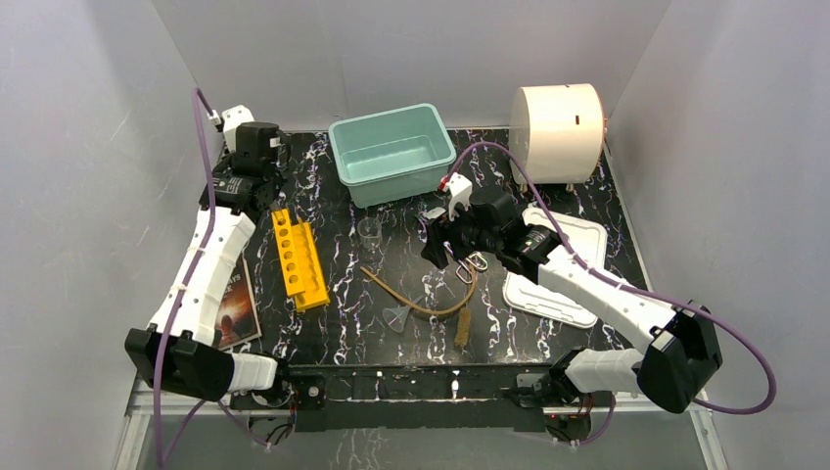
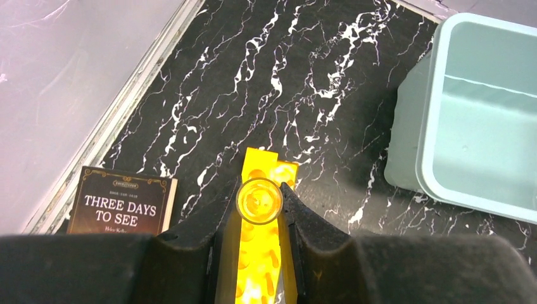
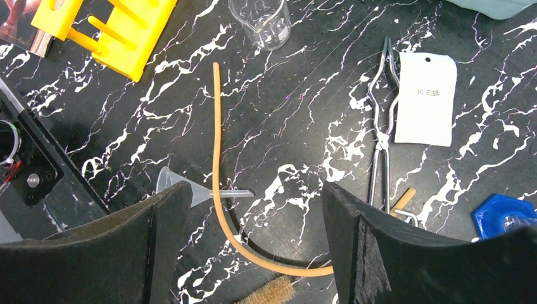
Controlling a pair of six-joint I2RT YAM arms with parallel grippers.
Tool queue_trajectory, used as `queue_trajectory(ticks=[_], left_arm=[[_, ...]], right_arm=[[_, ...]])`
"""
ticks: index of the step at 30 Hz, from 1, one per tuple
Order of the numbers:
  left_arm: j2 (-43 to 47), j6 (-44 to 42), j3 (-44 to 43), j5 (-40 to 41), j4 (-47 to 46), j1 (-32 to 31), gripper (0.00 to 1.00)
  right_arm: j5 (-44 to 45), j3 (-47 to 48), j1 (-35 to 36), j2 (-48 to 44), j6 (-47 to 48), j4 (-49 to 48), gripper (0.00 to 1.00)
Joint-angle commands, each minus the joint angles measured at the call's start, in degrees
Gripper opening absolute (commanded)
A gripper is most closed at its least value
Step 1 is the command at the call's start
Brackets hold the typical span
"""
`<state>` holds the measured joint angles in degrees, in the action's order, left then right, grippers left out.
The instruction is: Organize the chemistry lab equipment
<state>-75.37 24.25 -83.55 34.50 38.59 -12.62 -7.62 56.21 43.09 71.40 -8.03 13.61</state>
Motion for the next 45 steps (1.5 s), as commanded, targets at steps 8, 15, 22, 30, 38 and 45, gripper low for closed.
queue_trajectory(ticks=[8,15,22,30,38,45], left_arm=[[1.01,-5.89,10.04,-4.76,-14.44,3.99,0.10],[0.95,-7.70,11.92,-4.84,-16.45,5.19,0.10],[1.81,-8.01,15.04,-6.42,-19.76,5.59,0.10],[3.70,-7.88,20.94,-5.46,-24.24,5.68,0.09],[3.65,-6.53,25.09,-4.94,-27.87,6.07,0.09],[1.37,-7.83,24.77,-6.73,-32.08,7.08,0.08]], right_arm=[[1.64,2.76,-0.24,1.67,0.01,-0.47,0.83],[1.55,2.75,-0.25,2.89,0.03,-0.68,0.83],[1.99,3.09,-0.28,3.64,0.12,-0.36,0.83],[2.76,2.09,-0.23,3.17,-0.24,-0.11,0.83],[2.26,1.47,-0.27,2.99,-0.93,0.23,0.83],[2.18,2.34,-0.27,3.56,-1.06,0.81,0.83]])
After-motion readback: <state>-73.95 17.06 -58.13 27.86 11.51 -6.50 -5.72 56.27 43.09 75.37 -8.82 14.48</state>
